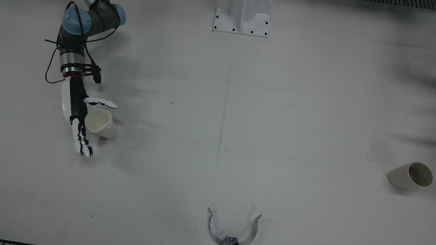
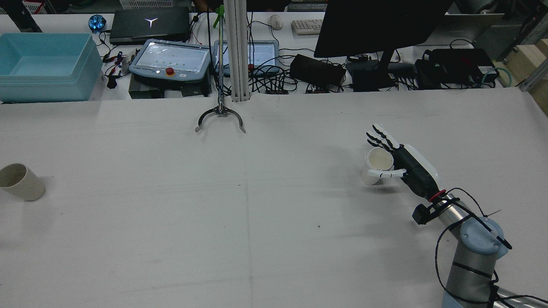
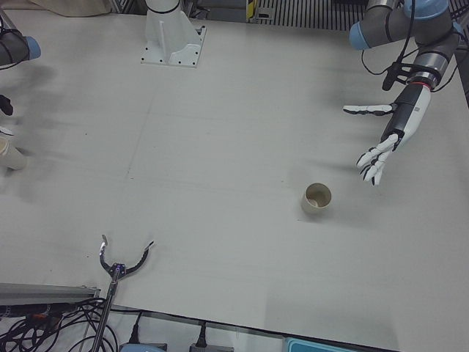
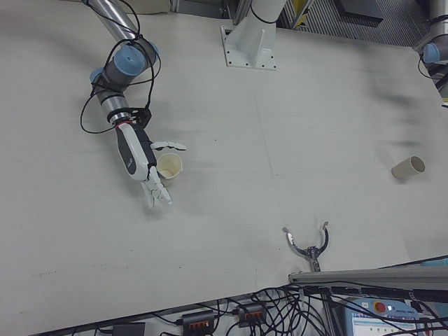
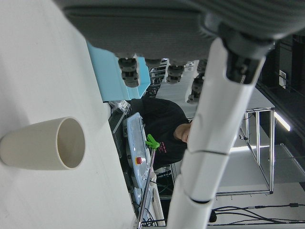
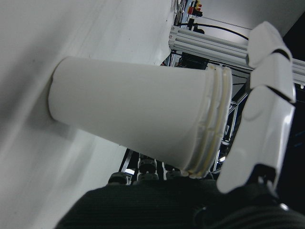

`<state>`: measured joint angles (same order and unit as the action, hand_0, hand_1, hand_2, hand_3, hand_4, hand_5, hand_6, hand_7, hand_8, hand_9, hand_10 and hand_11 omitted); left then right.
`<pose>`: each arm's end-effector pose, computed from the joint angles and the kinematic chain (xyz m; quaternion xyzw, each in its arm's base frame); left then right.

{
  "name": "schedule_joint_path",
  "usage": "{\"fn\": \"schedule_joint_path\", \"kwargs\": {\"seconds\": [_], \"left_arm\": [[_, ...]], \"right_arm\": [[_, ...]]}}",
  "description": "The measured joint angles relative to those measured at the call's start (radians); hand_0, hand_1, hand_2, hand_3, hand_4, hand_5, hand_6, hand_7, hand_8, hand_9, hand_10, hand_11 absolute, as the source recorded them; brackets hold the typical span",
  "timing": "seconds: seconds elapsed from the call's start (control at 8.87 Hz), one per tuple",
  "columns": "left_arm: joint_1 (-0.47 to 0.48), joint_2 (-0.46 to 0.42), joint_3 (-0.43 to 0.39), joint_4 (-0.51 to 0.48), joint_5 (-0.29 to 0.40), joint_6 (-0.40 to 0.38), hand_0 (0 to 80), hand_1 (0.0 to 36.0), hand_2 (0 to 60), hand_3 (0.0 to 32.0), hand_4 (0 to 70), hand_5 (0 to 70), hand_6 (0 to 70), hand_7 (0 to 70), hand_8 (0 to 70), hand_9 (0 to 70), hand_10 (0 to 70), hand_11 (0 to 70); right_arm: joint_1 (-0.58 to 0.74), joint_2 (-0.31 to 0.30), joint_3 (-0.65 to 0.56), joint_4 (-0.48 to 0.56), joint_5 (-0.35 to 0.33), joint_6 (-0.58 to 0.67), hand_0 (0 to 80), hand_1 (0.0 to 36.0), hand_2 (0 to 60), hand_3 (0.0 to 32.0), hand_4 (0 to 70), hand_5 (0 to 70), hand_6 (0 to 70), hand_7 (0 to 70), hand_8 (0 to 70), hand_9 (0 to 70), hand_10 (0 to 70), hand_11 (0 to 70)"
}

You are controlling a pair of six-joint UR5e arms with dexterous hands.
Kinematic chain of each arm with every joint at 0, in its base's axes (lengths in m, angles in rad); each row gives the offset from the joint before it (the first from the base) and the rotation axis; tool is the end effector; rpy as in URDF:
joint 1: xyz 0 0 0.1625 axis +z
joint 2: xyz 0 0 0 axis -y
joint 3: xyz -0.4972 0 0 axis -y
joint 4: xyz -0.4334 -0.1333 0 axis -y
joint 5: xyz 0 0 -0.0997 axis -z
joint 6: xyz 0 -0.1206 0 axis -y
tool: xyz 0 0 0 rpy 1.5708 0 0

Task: Pour water
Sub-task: 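Close the right hand's fingers around the white paper cup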

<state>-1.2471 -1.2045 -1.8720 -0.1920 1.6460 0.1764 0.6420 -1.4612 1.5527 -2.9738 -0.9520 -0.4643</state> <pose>0.0051 -0.4058 0.7386 -0.0800 0.7461 -0.6329 0.1907 -0.3640 -0.5259 0.6883 0.0069 -0.7774 0.6003 0.1875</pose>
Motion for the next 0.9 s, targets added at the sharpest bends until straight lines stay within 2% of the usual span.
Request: {"fn": "schedule_joint_path", "kwargs": {"seconds": [0.68, 0.9], "left_arm": [[0.000, -0.001, -0.006, -0.007, 0.000, -0.002, 80.0, 31.3, 0.0, 0.0, 31.1, 0.0, 8.4, 6.6, 0.7, 0.0, 6.5, 13.9], [-0.001, 0.000, -0.007, -0.007, 0.000, -0.003, 80.0, 31.5, 0.0, 0.0, 31.1, 0.0, 8.4, 6.6, 0.7, 0.0, 6.4, 13.8]], "right_arm": [[-0.010, -0.004, -0.018, -0.001, 0.003, 0.004, 49.9, 18.7, 12.8, 5.6, 0.0, 8.2, 11.0, 6.4, 10.0, 7.7, 0.0, 0.0], [-0.012, -0.001, -0.041, 0.005, 0.004, 0.013, 50.5, 19.4, 13.0, 6.0, 0.0, 8.6, 12.0, 8.7, 10.6, 8.7, 0.0, 0.0]]}}
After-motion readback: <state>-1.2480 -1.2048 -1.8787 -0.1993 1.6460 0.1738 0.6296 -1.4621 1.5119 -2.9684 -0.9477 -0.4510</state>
